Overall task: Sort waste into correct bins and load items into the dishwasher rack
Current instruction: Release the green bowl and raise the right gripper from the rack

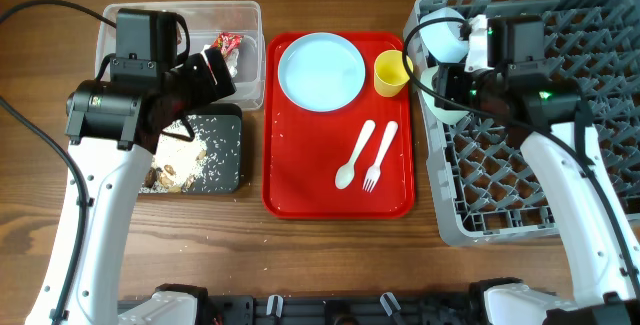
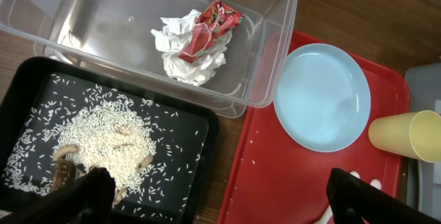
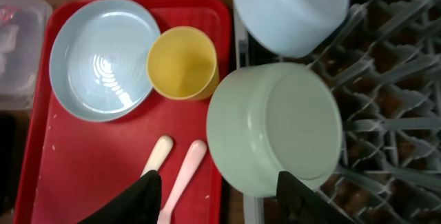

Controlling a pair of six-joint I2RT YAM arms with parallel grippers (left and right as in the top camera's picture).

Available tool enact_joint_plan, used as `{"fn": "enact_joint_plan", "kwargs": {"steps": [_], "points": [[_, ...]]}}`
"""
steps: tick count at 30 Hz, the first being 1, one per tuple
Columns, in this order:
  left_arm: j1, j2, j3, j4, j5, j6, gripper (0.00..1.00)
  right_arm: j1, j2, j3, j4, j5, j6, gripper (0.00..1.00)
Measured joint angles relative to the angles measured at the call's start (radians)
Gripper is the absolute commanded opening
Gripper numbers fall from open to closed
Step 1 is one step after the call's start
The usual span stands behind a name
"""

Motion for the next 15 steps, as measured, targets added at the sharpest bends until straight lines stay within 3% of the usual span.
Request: {"fn": "enact_joint_plan", "kwargs": {"steps": [9, 15], "points": [[0.000, 0.000, 0.000, 0.000, 0.000, 0.000, 1.00, 0.113, 0.079, -0.008, -0.065, -0.035, 0.000, 0.52], [0.000, 0.000, 0.000, 0.000, 0.000, 0.000, 1.00, 0.114, 0.079, -0.009, -0.235, -0.039, 0.000, 0.53]]}}
